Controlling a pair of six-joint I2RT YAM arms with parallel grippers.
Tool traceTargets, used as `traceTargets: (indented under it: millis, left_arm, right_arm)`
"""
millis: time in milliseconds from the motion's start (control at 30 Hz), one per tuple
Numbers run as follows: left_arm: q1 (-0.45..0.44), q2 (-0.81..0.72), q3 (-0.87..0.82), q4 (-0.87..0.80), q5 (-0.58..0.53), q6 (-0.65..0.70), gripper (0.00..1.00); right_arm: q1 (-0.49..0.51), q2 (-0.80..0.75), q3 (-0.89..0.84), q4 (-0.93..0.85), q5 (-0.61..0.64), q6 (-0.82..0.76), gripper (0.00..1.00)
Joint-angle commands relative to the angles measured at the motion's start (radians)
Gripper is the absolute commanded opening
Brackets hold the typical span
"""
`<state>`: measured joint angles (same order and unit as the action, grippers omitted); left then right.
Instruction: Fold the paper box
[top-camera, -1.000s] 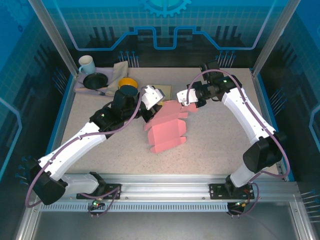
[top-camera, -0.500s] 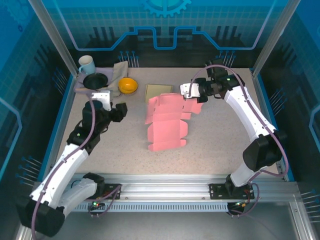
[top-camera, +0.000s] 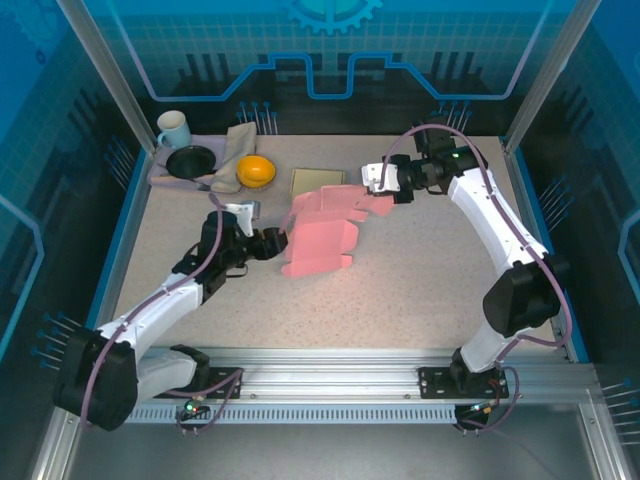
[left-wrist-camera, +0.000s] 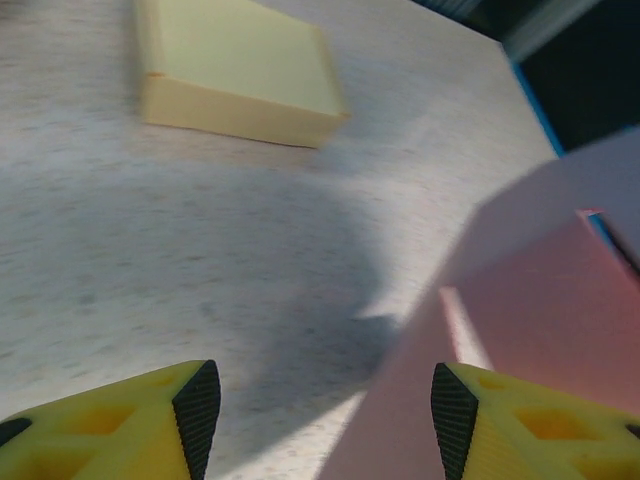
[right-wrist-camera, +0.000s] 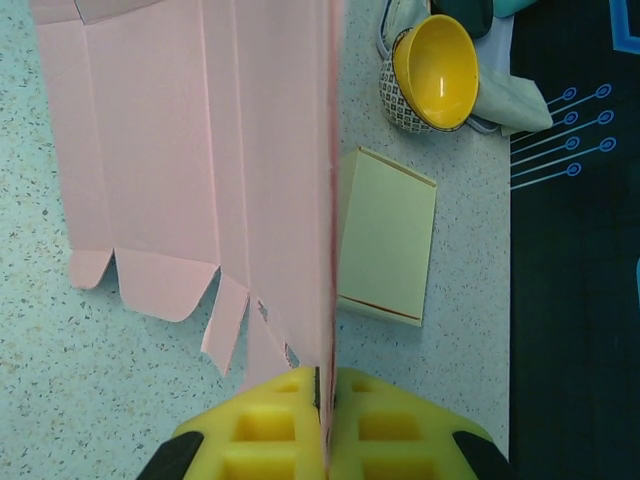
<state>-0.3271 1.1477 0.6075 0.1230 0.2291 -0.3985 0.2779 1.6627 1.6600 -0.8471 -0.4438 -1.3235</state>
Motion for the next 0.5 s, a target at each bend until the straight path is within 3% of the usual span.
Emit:
traceTargets:
  millis: [0, 233, 467]
  left_arm:
    - [-0.029, 0.016, 0.049, 0.095, 0.086, 0.067, 0.61]
    - [-0.049, 0.007, 0.086, 0.028, 0.066, 0.148, 0.61]
    - [-0.044, -0.082, 0.091, -0.031, -0.026, 0.220, 0.62]
  right_arm:
    - [-0.012, 0.000, 0.010, -0.025, -0.060, 0.009, 0.00]
    - [-0.013, -0.006, 0.012, -0.047, -0.090, -0.004, 0.00]
    - [-0.011, -0.022, -0.014, -0.058, -0.103, -0.029, 0.00]
